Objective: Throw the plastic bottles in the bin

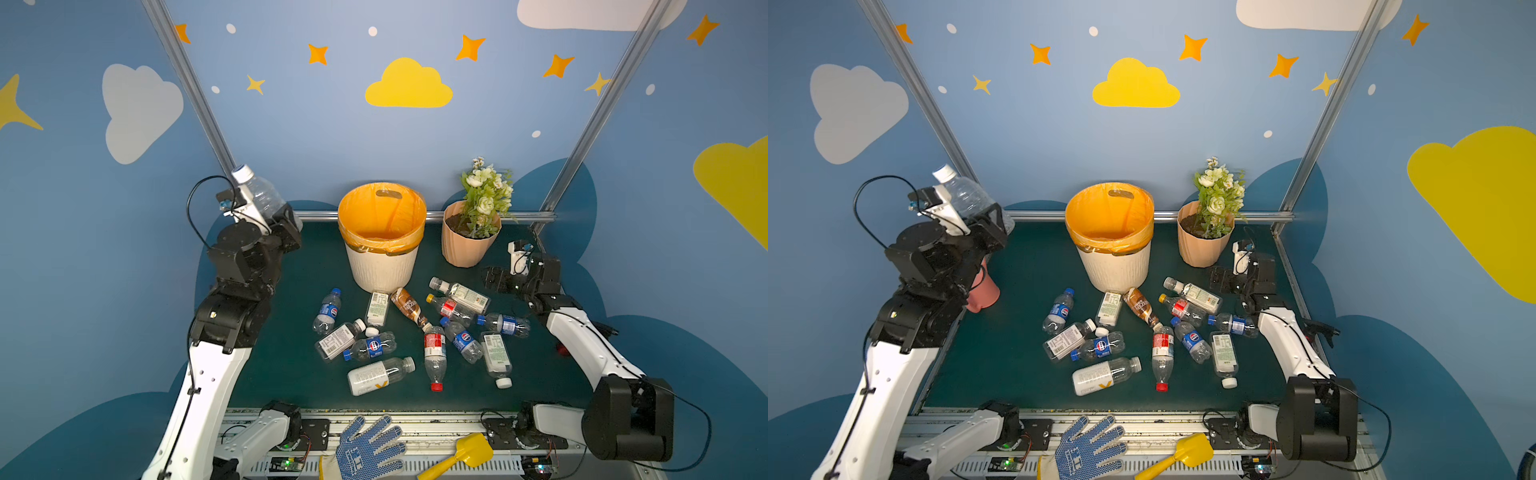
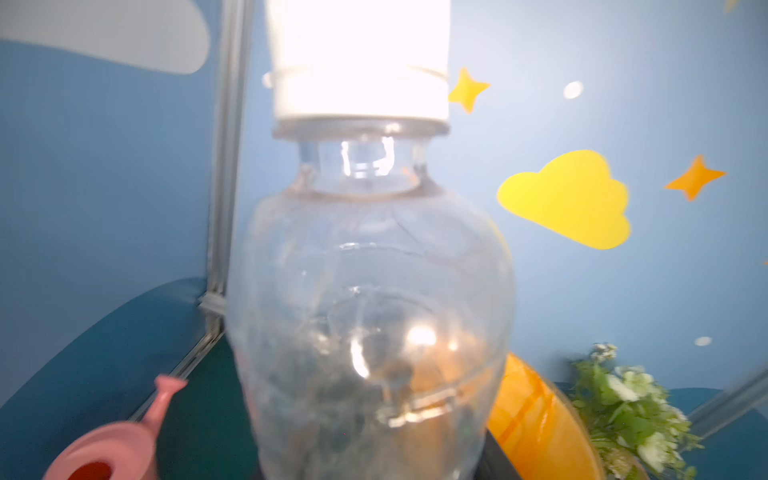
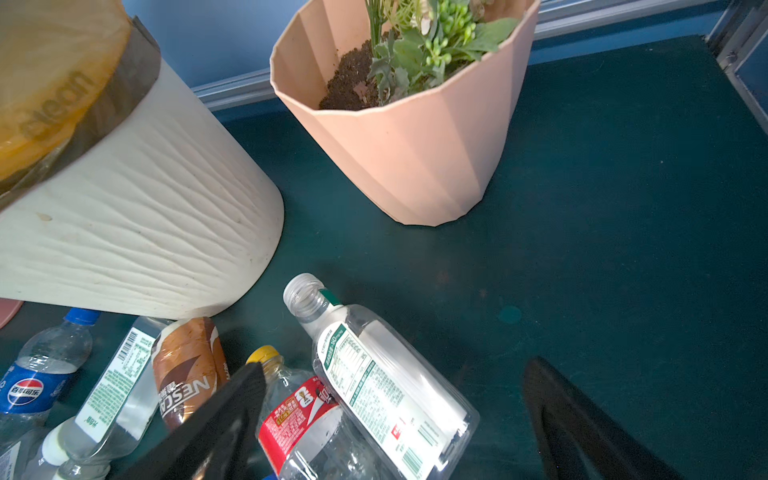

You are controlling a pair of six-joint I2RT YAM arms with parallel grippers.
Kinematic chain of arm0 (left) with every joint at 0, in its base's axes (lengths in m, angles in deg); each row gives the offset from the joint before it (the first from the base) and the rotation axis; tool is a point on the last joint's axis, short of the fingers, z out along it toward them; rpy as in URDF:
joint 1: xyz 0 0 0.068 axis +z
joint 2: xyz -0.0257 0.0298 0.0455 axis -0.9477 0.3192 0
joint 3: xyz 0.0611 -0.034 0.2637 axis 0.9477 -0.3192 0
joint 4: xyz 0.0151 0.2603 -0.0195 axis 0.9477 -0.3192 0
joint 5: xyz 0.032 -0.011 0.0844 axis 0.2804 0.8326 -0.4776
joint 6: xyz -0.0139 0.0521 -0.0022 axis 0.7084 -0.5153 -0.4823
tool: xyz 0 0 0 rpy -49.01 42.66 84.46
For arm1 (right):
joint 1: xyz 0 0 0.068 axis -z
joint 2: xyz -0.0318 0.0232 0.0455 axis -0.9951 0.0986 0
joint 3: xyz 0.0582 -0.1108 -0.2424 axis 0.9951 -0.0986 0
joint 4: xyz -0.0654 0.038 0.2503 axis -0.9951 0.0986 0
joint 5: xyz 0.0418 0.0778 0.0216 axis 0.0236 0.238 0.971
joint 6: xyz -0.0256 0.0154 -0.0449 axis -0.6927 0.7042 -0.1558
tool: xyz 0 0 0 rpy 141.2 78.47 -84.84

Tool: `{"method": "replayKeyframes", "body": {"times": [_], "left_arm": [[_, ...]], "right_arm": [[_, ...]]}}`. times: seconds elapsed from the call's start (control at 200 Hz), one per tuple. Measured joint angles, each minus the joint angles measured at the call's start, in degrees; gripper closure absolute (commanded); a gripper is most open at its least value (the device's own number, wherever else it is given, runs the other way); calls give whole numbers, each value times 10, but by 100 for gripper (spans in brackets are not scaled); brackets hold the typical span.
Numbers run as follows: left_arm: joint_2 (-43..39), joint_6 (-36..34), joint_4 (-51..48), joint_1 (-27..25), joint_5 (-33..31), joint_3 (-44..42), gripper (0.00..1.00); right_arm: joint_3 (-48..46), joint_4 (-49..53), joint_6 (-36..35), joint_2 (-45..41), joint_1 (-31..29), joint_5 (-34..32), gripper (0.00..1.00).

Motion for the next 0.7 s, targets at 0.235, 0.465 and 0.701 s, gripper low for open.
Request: {"method": "replayKeyframes", "body": {"times": [0.235, 0.465, 0.701], "left_arm": [[175, -61, 35, -80, 30, 111, 43], [341, -62, -82, -83, 92, 240, 18], [331, -83, -122, -100, 75, 283, 0]], "right_arm": [[-11, 2, 2, -35, 1, -15, 4], [-23, 10, 1, -70, 6, -35, 4], [-27, 18, 0, -87, 8, -44, 4]]}}
